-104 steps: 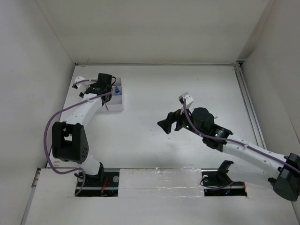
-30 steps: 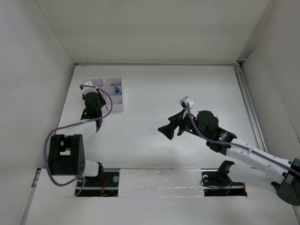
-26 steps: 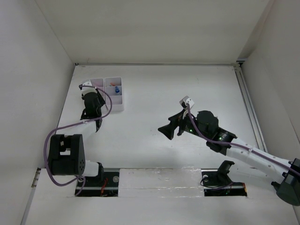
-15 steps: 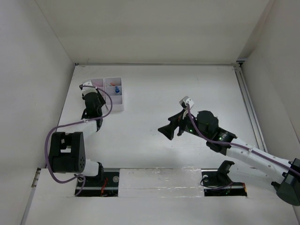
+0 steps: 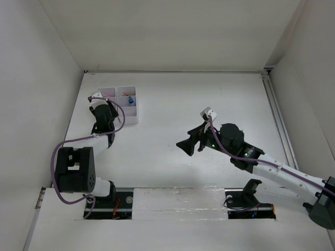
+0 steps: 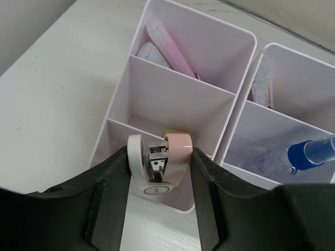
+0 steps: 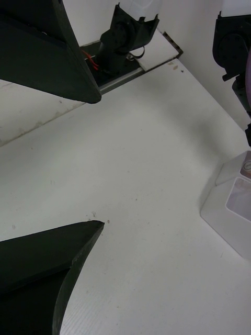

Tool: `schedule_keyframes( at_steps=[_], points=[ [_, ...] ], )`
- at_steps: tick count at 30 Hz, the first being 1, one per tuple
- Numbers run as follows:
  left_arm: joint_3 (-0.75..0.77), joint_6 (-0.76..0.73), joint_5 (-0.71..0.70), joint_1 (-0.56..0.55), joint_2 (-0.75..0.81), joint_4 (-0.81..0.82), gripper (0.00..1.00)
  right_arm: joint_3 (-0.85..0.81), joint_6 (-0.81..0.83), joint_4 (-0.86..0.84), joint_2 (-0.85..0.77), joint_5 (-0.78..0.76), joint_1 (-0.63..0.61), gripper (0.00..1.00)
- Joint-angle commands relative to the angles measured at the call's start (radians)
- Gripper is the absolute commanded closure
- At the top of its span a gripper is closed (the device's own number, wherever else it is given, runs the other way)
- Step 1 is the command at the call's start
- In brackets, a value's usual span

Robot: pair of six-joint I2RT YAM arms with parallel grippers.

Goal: Sort the stationery into containers
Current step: Place the stapler in the storage box.

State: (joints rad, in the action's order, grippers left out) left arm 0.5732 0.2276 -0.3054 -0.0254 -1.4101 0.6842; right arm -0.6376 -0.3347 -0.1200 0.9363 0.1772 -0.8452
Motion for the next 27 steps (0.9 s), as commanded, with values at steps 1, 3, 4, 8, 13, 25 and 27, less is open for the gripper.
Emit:
schedule_keyframes(
  at_steps=[1,3,4,8,13,25,27],
  points=[
    [-0.006,0.012,-0.021,0.002,0.01,0.055,0.57,0.009,0.016,-0.058,-0.017,0.024,0.001,0.0],
    [-0.006,0.012,-0.031,0.002,0.01,0.055,0.55,0.009,0.016,-0.058,-0.017,0.024,0.001,0.0],
    [-0.006,0.012,-0.031,0.002,0.01,0.055,0.54,0.009,0.016,-0.058,-0.017,0.024,0.001,0.0],
    [0.005,0.012,-0.031,0.002,0.01,0.044,0.53,0.009,0.016,-0.058,-0.008,0.024,0.001,0.0],
    [0.005,0.021,-0.031,-0.007,0.026,0.035,0.52,0.009,0.016,-0.058,-0.008,0.024,0.001,0.0],
    [0.31,0.192,-0.456,-0.281,0.206,-0.534,0.0,0.004,-0.102,0.052,0.004,-0.351,0.001,0.0],
    [0.451,0.295,-0.591,-0.359,0.175,-0.814,0.0,-0.031,-0.16,0.114,0.019,-0.526,0.04,0.0]
  ],
)
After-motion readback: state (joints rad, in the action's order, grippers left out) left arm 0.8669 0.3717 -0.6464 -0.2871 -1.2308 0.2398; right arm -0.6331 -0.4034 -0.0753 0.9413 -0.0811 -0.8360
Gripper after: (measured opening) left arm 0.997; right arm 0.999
